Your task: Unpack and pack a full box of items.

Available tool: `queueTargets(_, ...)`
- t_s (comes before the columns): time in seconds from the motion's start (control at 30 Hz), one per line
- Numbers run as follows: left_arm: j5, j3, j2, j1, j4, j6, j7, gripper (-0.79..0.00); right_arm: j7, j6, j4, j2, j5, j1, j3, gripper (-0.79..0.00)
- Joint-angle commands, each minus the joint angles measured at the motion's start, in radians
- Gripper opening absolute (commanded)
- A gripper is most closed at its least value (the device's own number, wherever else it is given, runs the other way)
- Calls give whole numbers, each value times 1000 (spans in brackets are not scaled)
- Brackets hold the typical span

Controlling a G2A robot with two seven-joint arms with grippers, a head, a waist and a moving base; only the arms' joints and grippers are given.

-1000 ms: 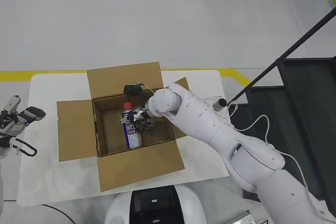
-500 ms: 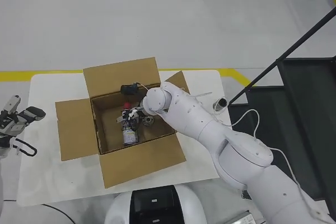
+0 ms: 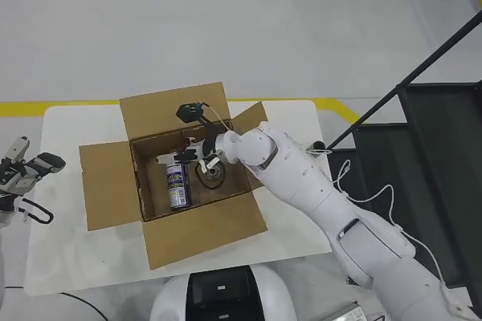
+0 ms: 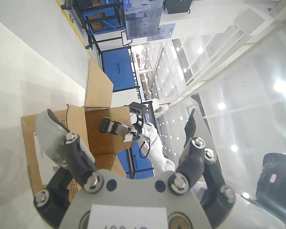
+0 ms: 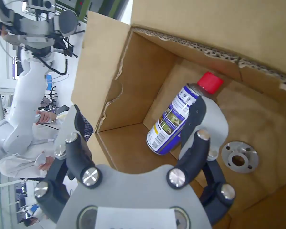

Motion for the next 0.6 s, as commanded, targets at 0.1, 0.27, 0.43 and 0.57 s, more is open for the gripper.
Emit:
queueTargets(0.1,0,0,0,0,0,0,0,0,-16,-16,-449,109,-156,-318,291,0)
queueTargets(0.27,0,0,0,0,0,0,0,0,-92,-67,-727,160,-266,-579,516,0)
queueTargets(0.43,0,0,0,0,0,0,0,0,-229,-62,-827,180,-394,-742,671,0)
queueTargets(0.57,0,0,0,0,0,0,0,0,-325,-38,-829,186,-446,-823,745,0)
